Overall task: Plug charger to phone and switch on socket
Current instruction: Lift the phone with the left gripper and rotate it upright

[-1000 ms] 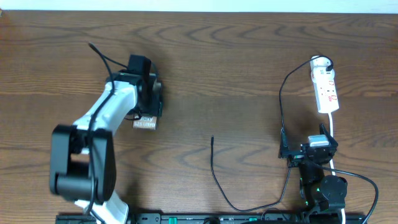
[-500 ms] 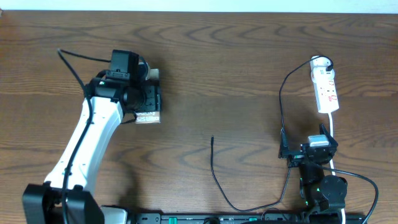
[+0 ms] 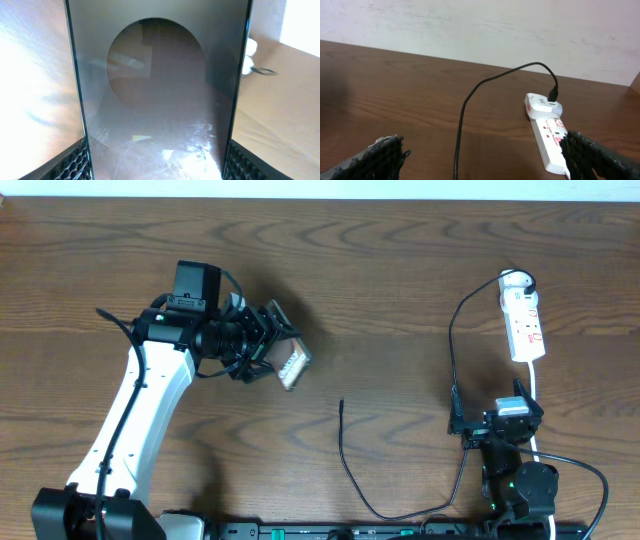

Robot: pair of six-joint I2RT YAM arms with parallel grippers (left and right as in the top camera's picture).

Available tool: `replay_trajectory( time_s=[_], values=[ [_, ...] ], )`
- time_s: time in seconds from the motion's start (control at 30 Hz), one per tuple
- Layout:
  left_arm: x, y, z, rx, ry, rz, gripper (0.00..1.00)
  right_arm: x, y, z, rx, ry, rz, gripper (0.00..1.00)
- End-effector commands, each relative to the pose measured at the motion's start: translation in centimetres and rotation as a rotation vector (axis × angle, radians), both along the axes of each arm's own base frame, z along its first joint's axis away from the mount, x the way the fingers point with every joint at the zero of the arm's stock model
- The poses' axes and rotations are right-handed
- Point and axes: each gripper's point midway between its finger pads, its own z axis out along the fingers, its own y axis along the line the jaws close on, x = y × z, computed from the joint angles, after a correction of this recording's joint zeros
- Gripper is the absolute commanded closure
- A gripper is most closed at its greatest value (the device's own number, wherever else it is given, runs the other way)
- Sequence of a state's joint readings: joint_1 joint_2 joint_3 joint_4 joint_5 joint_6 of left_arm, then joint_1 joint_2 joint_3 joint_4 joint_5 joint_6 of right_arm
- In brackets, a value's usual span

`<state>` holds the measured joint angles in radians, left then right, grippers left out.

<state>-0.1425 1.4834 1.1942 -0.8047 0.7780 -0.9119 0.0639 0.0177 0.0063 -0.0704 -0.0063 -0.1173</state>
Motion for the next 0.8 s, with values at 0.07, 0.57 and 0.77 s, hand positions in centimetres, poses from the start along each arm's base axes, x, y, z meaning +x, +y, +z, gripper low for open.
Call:
replay_trajectory(
  time_s=[0.07, 0.57, 0.77],
  values=[
    [-1.9, -3.3, 6.1, -0.355, 0.239, 0.052, 0.93, 0.0, -0.2, -0.1, -0.012, 0.004, -0.01, 0.01],
    [-3.0, -4.2, 8.1, -0.494, 0.512, 0.136, 0.93, 0.0, -0.2, -0.1, -0.012, 0.004, -0.01, 0.01],
    [-3.0, -4.2, 8.0, -0.494, 0.511, 0.135, 0.92, 0.0, -0.2, -0.1, -0.012, 0.004, -0.01, 0.01]
  ],
)
